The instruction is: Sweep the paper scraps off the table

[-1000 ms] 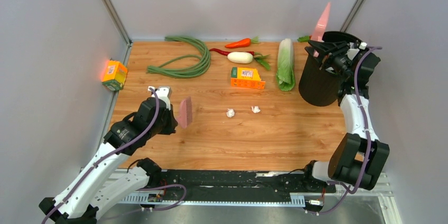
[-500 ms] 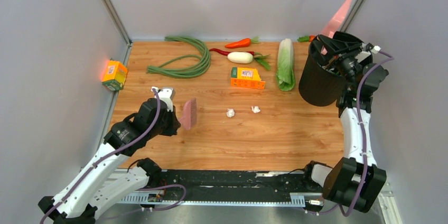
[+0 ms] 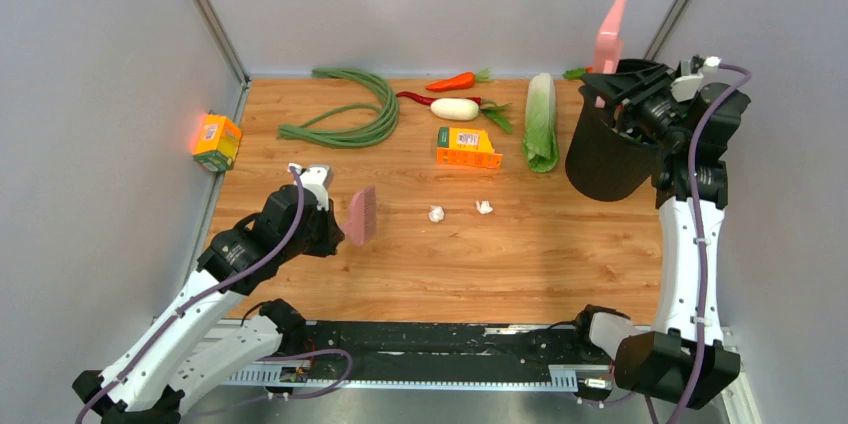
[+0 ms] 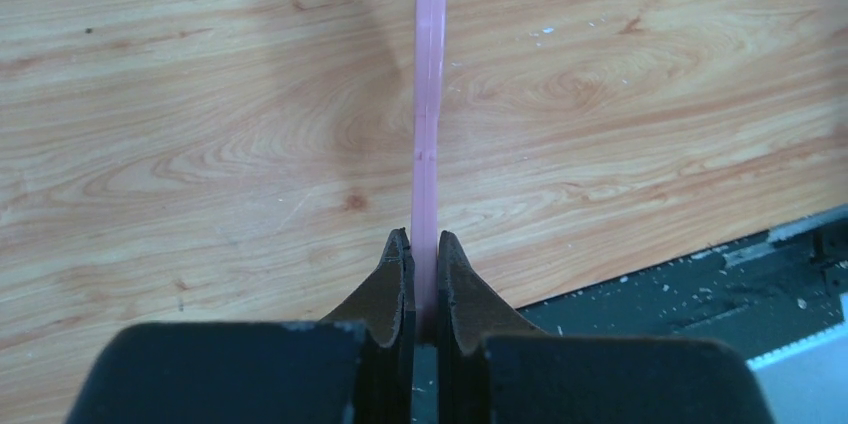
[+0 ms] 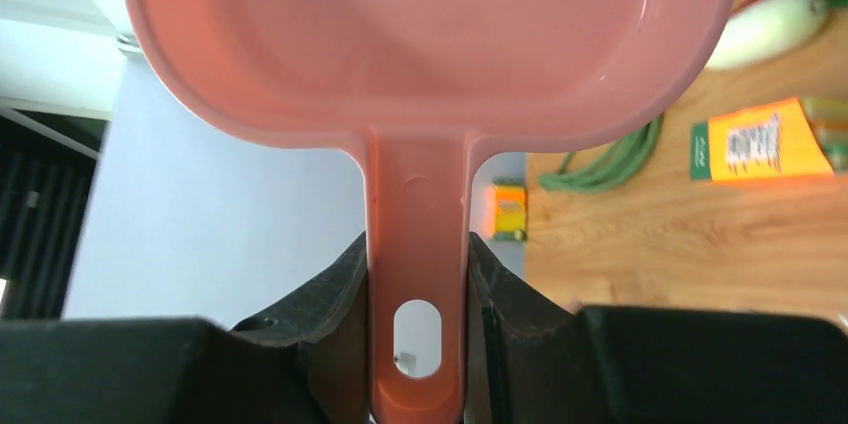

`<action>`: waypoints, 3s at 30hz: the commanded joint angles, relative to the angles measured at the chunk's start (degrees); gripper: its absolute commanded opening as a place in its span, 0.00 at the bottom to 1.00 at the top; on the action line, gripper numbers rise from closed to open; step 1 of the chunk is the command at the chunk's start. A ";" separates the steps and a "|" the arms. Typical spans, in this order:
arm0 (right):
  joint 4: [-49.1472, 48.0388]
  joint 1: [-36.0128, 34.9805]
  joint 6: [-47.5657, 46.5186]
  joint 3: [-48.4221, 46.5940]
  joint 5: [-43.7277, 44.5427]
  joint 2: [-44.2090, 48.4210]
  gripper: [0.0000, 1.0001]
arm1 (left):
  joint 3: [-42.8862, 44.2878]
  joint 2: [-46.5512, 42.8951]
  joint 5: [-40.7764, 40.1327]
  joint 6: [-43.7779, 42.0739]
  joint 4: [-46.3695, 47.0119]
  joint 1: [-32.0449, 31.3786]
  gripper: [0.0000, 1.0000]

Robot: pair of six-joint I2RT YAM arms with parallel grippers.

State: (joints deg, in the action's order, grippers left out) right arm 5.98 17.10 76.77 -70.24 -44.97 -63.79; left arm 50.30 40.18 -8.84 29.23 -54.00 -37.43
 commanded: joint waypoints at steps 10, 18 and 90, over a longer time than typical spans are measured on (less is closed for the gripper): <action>50.43 -35.80 -32.82 -8.33 32.20 1.30 0.00 | 14.10 20.01 15.43 -1.28 11.81 -0.28 0.00; 62.83 -56.37 -30.55 -5.97 48.36 -2.74 0.00 | 21.41 29.95 12.08 -6.30 10.13 -0.28 0.00; 53.87 -69.21 -37.75 4.41 48.57 -10.29 0.00 | 4.80 19.58 11.21 7.34 -1.54 10.36 0.00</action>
State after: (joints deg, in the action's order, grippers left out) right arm 61.73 -49.01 41.19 -65.12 2.07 -71.81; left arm 52.77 61.76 3.25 40.69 -49.08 -27.53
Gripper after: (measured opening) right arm 0.326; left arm 0.066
